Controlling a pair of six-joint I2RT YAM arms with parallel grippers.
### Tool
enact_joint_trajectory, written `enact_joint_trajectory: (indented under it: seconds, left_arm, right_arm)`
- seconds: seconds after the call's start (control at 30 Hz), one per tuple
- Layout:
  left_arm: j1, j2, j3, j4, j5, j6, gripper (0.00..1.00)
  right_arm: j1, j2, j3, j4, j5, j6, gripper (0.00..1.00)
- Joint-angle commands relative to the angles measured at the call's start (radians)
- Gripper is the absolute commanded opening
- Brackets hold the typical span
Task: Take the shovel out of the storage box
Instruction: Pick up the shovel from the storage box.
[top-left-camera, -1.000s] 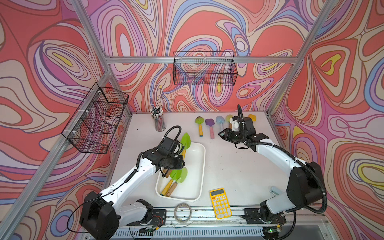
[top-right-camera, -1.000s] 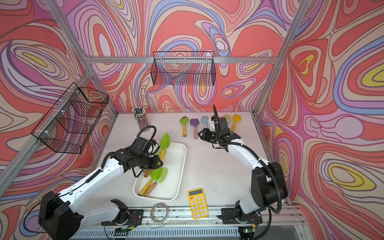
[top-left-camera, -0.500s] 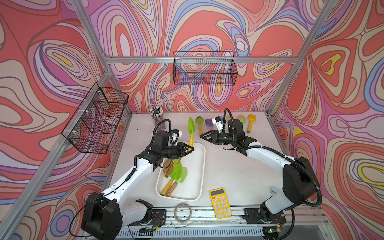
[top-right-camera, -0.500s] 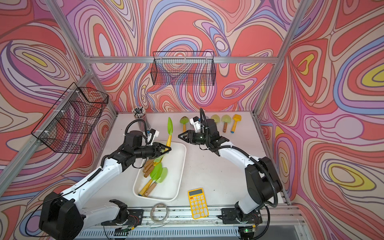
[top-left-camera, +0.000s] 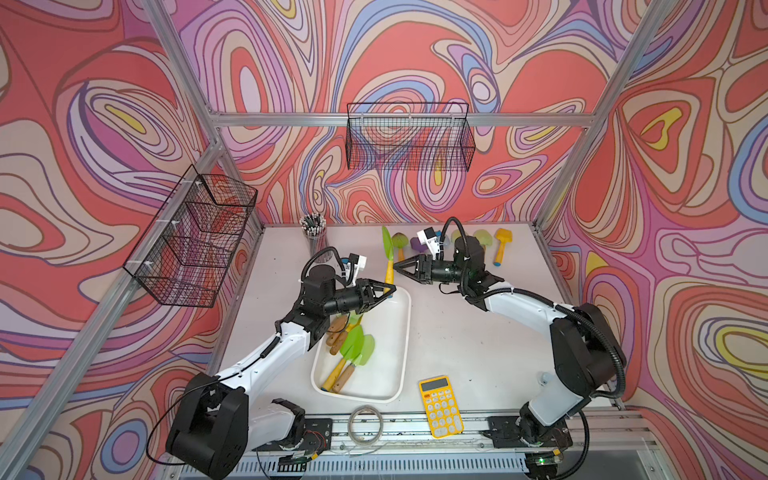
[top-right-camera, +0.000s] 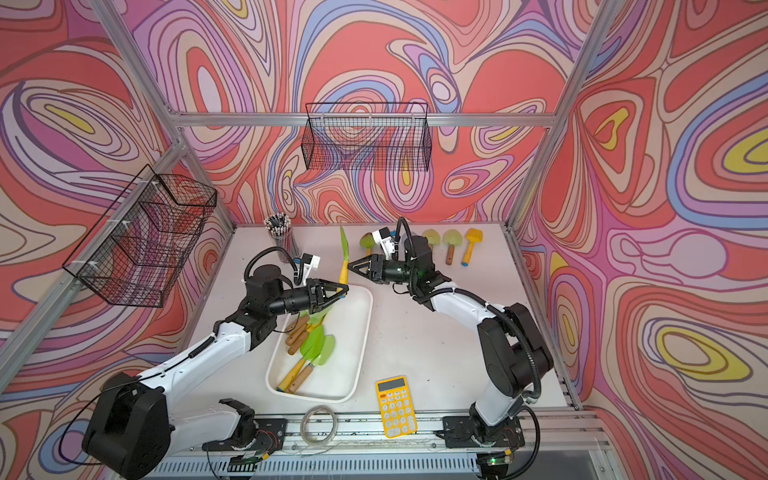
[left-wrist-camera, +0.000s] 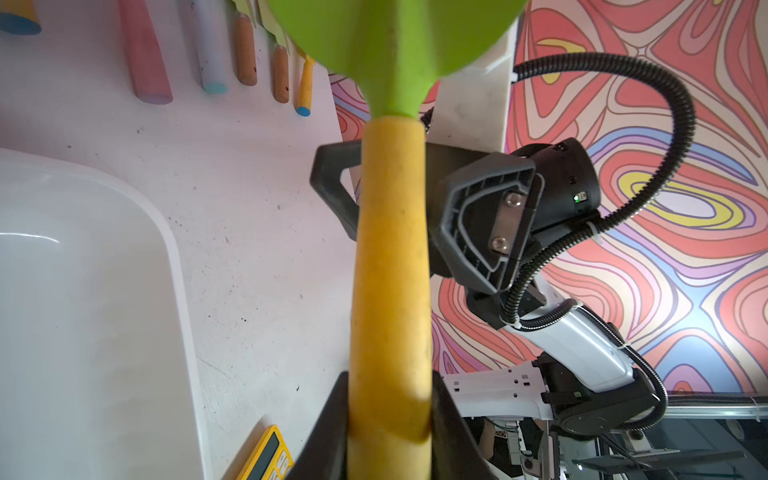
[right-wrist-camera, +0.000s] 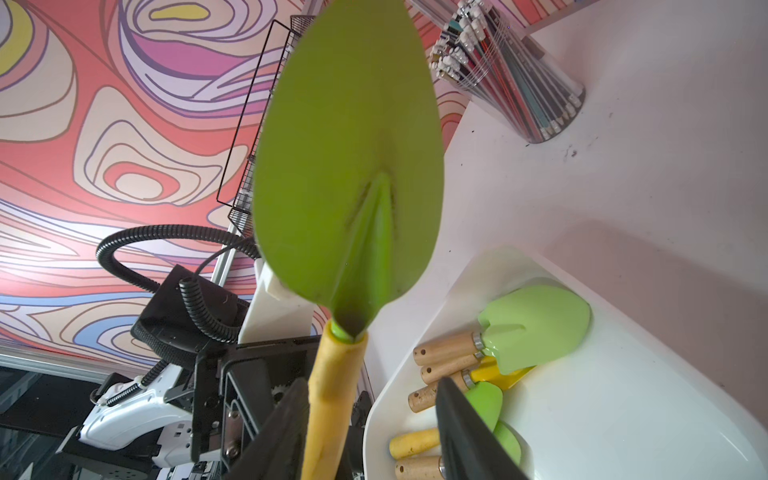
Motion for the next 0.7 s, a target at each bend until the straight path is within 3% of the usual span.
enact_joint_trajectory:
  seconds: [0.0, 0.4, 0.67]
  left_arm:
    - [0.005, 0.003, -0.006, 0.144, 0.041, -0.055, 0.0]
    - [-0.008, 0.042, -0.052, 0.247, 0.054, -0.112, 0.0]
    - [-0.012, 0.049, -0.068, 0.267, 0.052, -0.118, 0.0]
  right_arm:
    - [0.003, 0.022, 0.007, 0.147, -0.044, 0.088, 0.51]
    - [0.008, 0.153, 0.005, 0.552, -0.086, 0.38, 0.41]
    - [0.008, 0.198, 0.002, 0.671, -0.09, 0.47, 0.33]
